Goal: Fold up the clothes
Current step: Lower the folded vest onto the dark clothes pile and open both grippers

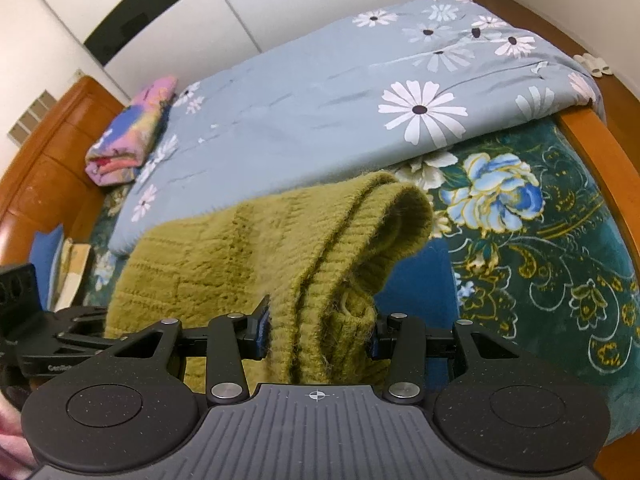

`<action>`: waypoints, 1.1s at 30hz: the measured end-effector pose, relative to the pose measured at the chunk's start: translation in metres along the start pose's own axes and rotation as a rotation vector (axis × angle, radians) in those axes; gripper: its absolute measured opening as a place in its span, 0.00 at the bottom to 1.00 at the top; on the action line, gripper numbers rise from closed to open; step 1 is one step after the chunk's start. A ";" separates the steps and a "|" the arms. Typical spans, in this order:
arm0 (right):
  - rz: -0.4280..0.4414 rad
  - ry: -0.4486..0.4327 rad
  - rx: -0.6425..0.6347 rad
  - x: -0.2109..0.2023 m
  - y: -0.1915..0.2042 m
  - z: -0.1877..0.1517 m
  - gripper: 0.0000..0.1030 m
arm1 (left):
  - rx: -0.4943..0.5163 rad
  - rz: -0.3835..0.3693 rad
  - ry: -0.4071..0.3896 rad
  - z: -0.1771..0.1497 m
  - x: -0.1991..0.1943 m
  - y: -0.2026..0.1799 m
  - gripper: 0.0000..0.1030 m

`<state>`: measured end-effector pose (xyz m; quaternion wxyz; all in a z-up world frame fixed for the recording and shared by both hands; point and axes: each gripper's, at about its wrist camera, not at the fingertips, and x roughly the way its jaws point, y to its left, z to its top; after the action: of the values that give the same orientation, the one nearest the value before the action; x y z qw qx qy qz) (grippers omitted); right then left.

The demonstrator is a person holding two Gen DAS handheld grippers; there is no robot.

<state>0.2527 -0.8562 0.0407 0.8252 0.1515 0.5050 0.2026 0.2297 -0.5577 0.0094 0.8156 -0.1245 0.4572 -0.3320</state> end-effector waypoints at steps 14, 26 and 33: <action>0.056 0.130 0.009 0.052 -0.040 0.019 0.38 | -0.156 0.069 -0.022 -0.015 0.028 0.021 0.32; 0.062 0.142 0.069 0.054 -0.068 0.009 0.39 | -0.175 0.114 0.008 -0.021 0.047 0.020 0.40; 0.053 0.137 0.151 0.073 -0.093 -0.005 0.45 | -0.172 0.121 0.008 -0.028 0.059 0.033 0.47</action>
<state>0.2947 -0.9017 -0.0605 0.7692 0.2123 0.5699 0.1959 0.2418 -0.5689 -0.0620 0.8186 -0.1651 0.4938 -0.2423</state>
